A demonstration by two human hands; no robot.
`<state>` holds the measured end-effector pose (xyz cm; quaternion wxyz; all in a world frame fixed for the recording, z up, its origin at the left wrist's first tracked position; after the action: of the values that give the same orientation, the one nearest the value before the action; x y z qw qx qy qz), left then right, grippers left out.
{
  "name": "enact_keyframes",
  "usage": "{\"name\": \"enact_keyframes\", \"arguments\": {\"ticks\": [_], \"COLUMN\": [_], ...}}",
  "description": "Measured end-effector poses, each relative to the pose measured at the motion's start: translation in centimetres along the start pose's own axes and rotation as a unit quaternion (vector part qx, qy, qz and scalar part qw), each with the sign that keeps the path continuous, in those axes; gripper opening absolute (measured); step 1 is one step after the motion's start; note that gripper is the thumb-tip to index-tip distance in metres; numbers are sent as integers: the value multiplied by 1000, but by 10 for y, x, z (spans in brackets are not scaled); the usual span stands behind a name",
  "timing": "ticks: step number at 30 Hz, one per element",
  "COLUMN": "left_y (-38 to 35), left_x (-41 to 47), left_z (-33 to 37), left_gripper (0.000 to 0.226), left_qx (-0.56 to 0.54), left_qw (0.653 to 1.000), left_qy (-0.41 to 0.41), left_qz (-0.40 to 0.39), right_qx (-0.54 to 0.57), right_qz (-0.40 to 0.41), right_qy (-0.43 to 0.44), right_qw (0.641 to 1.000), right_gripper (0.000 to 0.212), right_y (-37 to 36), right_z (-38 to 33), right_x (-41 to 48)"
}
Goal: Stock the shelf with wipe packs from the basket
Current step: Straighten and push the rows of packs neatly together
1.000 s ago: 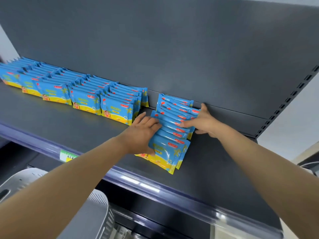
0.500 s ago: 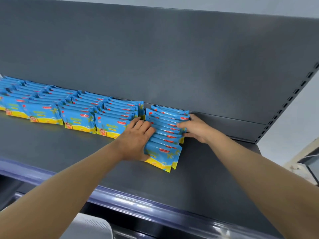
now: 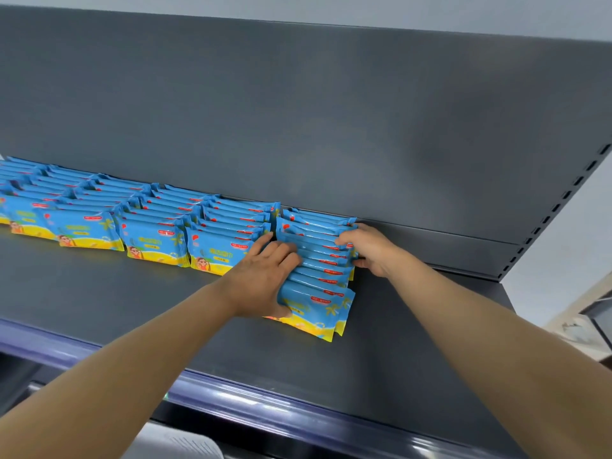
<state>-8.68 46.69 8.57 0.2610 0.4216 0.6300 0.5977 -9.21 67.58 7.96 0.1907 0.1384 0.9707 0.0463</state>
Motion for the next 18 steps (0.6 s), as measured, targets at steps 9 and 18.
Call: {"name": "enact_keyframes", "arguments": {"ticks": [9,18], "left_y": [0,1], "left_x": [-3,-12], "left_z": [3,6], "left_gripper": [81,77], "left_qx": [7,20], "left_qw": [1000,1000], "left_qy": [4,-2], "left_qz": [13,23], "right_qx": [-41,-350], "right_qz": [58,70], "right_qy": [22,221], "right_qw": [997,908], "right_gripper": [13,11], "right_y": [-1,-28], "right_z": [-2,-44], "right_x": [-4,-55]}}
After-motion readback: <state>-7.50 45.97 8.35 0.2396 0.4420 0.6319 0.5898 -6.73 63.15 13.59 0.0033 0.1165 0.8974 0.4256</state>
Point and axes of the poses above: each hand's wrist, its own x-axis towards the middle knuckle, its own y-axis out of the back of the hand, z = x × y, the point moved 4 cm from there along x, towards the middle knuckle, and after that the axes turned 3 degrees about x, right-handed, at the moved point
